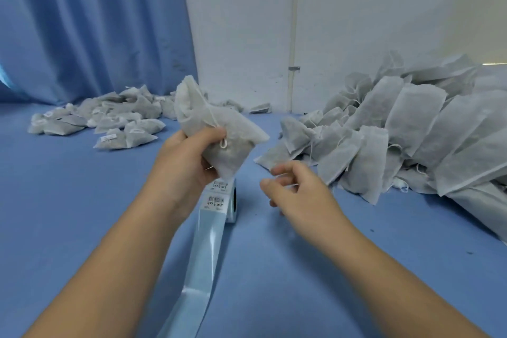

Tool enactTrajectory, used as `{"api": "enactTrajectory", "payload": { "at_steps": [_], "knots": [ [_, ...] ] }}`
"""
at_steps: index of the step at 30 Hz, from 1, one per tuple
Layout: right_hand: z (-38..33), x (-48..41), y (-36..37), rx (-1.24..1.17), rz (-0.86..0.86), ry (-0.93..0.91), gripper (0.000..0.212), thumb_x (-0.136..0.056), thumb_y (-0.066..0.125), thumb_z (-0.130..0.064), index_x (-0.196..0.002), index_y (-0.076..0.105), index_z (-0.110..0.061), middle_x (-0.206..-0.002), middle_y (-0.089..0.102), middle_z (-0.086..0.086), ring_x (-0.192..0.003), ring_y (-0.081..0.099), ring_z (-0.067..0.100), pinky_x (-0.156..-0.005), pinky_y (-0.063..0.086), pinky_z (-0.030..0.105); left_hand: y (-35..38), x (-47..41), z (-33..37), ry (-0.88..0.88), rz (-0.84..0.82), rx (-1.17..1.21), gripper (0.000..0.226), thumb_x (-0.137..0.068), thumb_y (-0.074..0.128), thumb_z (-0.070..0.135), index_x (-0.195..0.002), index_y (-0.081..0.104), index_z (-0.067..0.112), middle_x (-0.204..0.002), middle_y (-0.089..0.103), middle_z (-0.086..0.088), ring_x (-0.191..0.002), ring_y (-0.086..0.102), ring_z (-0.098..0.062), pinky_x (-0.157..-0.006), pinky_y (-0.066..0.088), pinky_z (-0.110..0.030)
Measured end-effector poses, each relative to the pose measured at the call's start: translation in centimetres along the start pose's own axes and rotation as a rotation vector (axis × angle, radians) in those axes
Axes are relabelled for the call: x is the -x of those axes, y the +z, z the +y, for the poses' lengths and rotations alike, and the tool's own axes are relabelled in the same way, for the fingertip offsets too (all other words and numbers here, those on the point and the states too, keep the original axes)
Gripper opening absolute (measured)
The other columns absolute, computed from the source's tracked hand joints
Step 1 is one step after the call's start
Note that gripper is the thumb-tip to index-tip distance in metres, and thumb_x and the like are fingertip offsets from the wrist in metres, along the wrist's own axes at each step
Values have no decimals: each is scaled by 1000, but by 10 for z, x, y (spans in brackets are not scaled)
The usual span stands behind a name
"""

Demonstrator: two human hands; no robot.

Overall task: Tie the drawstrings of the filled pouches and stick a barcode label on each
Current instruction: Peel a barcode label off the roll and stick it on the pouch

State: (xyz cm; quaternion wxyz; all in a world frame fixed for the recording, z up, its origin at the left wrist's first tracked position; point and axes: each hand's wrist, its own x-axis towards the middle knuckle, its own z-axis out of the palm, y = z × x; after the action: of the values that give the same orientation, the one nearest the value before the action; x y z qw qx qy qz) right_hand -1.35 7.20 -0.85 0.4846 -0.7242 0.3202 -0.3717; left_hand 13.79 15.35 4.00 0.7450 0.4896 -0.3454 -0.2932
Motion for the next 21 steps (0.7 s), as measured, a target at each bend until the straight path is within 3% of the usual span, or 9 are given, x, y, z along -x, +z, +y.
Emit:
{"api": "enactTrajectory", "payload": {
  "at_steps": [5,8,12,16,21],
  "knots": [
    [20,-7,32,290,-185,93,24,-86,68,-32,-107,63,-23,-100,64,-9,-84,62,6,-76,46,18,-41,-17,-18,-65,159,-9,6,-91,61,17,-93,66,20,-69,69,7,-65,66,-10,-58,55,-28],
    [23,-11,41,351,-268,26,28,-81,74,-33,-108,65,-29,-102,63,-18,-73,53,-11,-67,37,5,-48,-23,-35,-133,211,39,4,-90,61,18,-91,64,21,-67,67,7,-64,64,-12,-62,55,-30],
    [27,-19,50,236,-277,15,12,-80,76,-25,-89,69,-20,-84,70,-13,-57,61,-2,-59,44,15,-49,-30,-45,-218,232,181,3,-91,61,19,-92,62,21,-83,65,1,-81,66,-22,-85,53,-43],
    [33,-25,46,243,-298,-21,9,-83,75,-18,-86,66,-16,-59,63,-17,-49,53,-1,-52,39,11,-53,-36,-46,-269,184,229,3,-90,62,24,-87,64,24,-81,66,6,-86,67,-21,-84,51,-41],
    [40,-38,36,391,-262,-170,13,-81,76,-12,-90,69,-19,-88,64,-12,-70,60,0,-69,42,10,-59,-44,-42,-347,16,322,4,-89,63,28,-91,62,25,-102,67,3,-97,69,-26,-92,48,-60]
  ]
}}
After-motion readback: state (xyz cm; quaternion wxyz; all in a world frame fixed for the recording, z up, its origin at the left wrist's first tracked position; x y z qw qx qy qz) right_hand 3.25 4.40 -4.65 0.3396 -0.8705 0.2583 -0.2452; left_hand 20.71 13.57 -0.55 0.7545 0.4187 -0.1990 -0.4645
